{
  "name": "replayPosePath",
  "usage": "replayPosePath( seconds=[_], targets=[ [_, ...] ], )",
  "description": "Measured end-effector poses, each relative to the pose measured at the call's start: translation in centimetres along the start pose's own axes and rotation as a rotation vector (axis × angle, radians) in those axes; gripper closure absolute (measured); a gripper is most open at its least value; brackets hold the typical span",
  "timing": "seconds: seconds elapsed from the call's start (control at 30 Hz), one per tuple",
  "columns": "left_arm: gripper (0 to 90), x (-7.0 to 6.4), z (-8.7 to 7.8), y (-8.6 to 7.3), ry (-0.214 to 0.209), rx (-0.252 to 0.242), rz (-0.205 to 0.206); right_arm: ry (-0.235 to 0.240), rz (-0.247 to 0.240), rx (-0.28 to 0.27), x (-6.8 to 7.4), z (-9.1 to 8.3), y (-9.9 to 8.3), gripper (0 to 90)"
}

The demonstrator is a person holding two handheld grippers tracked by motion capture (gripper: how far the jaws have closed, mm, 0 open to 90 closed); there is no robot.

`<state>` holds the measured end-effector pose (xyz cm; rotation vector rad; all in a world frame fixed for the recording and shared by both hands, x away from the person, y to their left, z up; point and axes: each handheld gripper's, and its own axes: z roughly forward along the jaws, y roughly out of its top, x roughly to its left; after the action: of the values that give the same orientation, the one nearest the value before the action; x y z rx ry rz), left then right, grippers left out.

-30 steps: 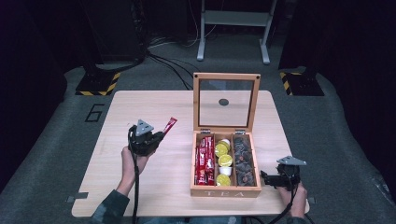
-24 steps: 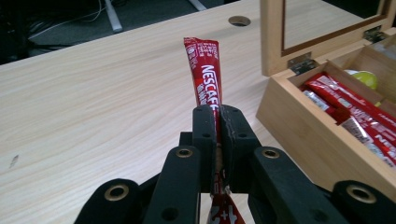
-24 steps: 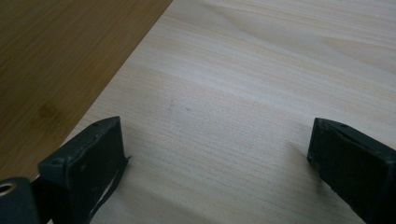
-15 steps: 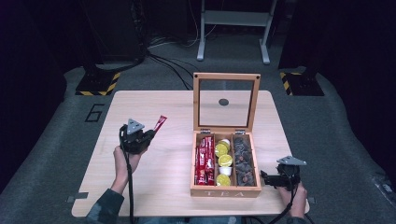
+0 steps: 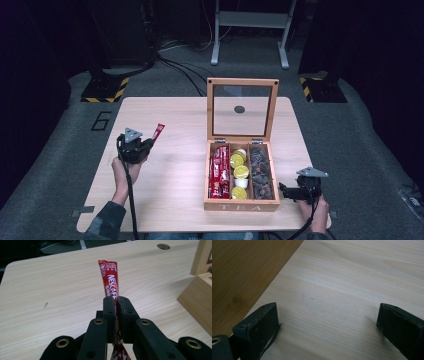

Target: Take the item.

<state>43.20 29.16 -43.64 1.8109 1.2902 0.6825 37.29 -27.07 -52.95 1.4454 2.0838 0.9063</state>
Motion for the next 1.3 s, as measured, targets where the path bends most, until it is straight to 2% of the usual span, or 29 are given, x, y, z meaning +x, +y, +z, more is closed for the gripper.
replayPosePath(
  seconds=[0.2,0.27,0.57,0.9,0.97,1.1,1.27,1.3],
  targets=[
    [84.7,1.3,0.6,-0.7,0.028,0.011,-0.033,0.000,0.000,0.000,0.0,0.0,0.0,3.3],
    [84.6,1.8,1.0,-1.0,0.033,0.014,-0.059,0.000,0.000,-0.001,0.0,0.0,0.0,3.3],
    [84.6,2.3,2.2,-1.3,0.056,0.022,-0.078,-0.002,0.006,0.003,0.0,0.0,0.0,3.3],
    [84.6,2.9,4.2,-1.9,0.082,0.062,-0.086,-0.001,0.006,0.003,0.0,0.0,0.0,3.4],
    [84.7,3.1,4.7,-2.0,0.092,0.096,-0.088,-0.001,0.007,0.003,0.0,0.0,0.0,3.3],
    [84.7,3.4,5.4,-2.4,0.099,0.106,-0.108,-0.001,0.002,0.004,0.0,0.0,0.0,3.4],
    [84.6,3.4,6.1,-2.6,0.110,0.118,-0.100,0.000,0.002,0.004,0.0,0.0,0.0,3.4],
    [84.6,3.5,6.1,-2.6,0.110,0.121,-0.102,0.000,0.015,0.006,0.1,0.0,0.0,3.4]
  ],
)
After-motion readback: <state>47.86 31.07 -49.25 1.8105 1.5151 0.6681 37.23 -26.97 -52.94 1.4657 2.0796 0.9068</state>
